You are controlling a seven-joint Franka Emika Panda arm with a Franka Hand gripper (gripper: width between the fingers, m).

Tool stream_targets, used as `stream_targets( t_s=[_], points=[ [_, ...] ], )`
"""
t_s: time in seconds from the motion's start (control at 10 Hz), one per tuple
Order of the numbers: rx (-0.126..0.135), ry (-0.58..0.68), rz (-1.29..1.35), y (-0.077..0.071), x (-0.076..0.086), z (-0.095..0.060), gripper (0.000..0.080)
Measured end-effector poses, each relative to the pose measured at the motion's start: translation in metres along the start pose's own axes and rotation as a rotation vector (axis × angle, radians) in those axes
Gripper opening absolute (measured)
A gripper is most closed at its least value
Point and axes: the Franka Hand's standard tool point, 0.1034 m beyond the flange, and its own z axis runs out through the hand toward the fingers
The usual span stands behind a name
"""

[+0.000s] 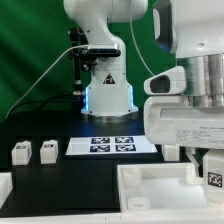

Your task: Assemble one leg

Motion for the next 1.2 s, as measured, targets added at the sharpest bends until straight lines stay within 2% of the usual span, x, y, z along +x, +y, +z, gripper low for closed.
stream_targets(
  t_s=[0.2,0.3,0.5,0.6,0.7,0.8,0.9,1.0,1.1,1.2],
  points=[
    [0.002,-0.007,0.387,0.002,-0.002,0.001,0.0293],
    [0.019,-0.011,0.612,0.002,-0.005,0.003,0.0293],
    [0.089,-0.039,1.097,-0.003,-0.016,0.009,0.0279],
    [0.085,-0.033,1.011,-0.002,-0.014,0.009,0.0279],
    [0.086,-0.036,1.008,-0.002,-0.015,0.009,0.0374],
    [0.084,-0.034,0.946,-0.002,-0.016,0.009,0.0513],
    [0.062,-0.047,0.833,-0.002,-0.022,0.01,0.0606],
    [0.059,-0.05,0.726,-0.003,-0.023,0.008,0.0641],
    [0.051,-0.041,0.499,-0.003,-0.023,0.006,0.0648],
    [0.019,-0.04,0.196,-0.004,-0.025,0.001,0.0648]
  ],
)
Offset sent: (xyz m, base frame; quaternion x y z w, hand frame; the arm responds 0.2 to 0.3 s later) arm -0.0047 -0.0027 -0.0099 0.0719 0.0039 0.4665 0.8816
